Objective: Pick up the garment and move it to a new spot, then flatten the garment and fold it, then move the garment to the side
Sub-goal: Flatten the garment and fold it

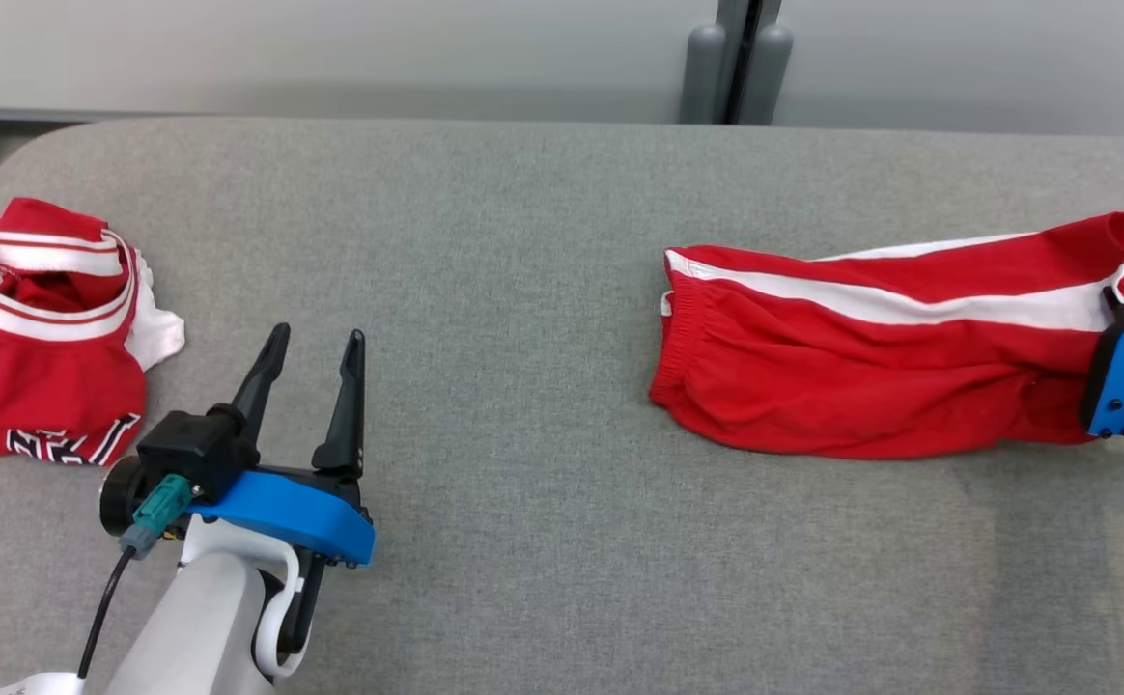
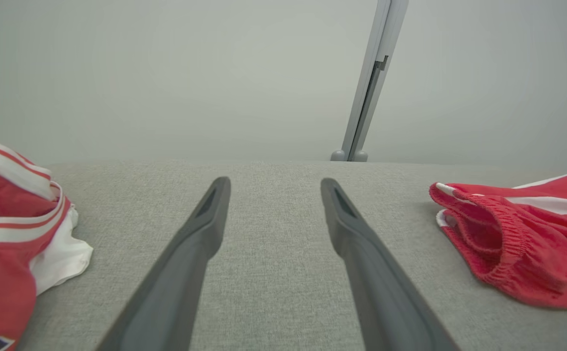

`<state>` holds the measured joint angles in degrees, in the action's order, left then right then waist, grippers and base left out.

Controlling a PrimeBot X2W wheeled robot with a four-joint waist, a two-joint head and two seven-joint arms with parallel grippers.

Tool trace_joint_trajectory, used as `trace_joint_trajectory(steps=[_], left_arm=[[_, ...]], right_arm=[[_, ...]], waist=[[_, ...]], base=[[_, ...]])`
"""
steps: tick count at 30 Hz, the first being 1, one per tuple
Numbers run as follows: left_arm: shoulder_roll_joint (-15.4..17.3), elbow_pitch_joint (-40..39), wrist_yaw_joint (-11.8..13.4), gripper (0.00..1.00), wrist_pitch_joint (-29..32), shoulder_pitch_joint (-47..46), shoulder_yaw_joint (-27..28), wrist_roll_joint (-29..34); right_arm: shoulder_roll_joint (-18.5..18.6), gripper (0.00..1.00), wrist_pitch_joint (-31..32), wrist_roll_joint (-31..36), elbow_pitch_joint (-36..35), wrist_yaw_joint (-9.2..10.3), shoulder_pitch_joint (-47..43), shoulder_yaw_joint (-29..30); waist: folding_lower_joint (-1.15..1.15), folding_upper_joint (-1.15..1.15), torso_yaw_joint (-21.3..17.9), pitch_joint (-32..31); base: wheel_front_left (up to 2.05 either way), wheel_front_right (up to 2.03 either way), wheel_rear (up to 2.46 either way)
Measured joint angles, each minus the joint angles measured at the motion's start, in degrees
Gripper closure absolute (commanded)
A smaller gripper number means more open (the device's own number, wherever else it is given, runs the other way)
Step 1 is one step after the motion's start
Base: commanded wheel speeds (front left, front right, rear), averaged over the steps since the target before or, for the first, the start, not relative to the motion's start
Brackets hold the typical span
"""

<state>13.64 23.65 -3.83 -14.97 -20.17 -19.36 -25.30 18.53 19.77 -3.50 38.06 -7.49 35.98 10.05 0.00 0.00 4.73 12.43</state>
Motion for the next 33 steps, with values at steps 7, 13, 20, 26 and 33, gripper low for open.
trace_joint_trajectory(steps=[7, 13, 20, 26, 33], left_arm=[[-0.57, 0.02, 0.01, 0.0, 0.27, 0.16, -0.89, -0.36], [-0.88, -0.08, 0.18, 0.0, 0.31, 0.66, -1.52, -0.55], [-1.51, -0.01, 0.16, 0.0, 0.49, 0.34, -2.16, -0.86], [-2.23, 0.36, -0.08, 0.0, 0.43, -0.57, -2.64, -0.94], [-1.99, 1.04, -0.16, 0.0, 0.24, -0.94, -2.45, -0.98]], right_arm=[[-2.64, 1.0, 4.08, -0.04, -7.99, 0.0, -2.31, -4.3], [-5.86, 1.0, 8.6, -1.89, -12.9, 0.0, -2.11, -13.48], [-8.43, 1.0, 11.78, -4.97, -11.4, 0.0, 0.97, -23.51], [-9.38, 1.0, 11.65, -6.71, -7.54, 0.0, 2.95, -27.29], [-9.28, 0.0, 10.94, -10.78, -7.0, 0.0, 3.64, -30.08]], waist=[[0.0, 0.0, 0.03, -2.17], [0.0, 0.0, 1.21, -2.27], [0.0, 0.0, 3.6, -1.54], [0.0, 0.0, 5.8, -0.7], [0.0, 0.0, 5.9, -0.86]], base=[[0.0, 0.0, 0.0], [0.0, 0.0, 0.0], [0.0, 0.0, 0.0], [0.0, 0.0, 0.0], [0.0, 0.0, 0.0]])
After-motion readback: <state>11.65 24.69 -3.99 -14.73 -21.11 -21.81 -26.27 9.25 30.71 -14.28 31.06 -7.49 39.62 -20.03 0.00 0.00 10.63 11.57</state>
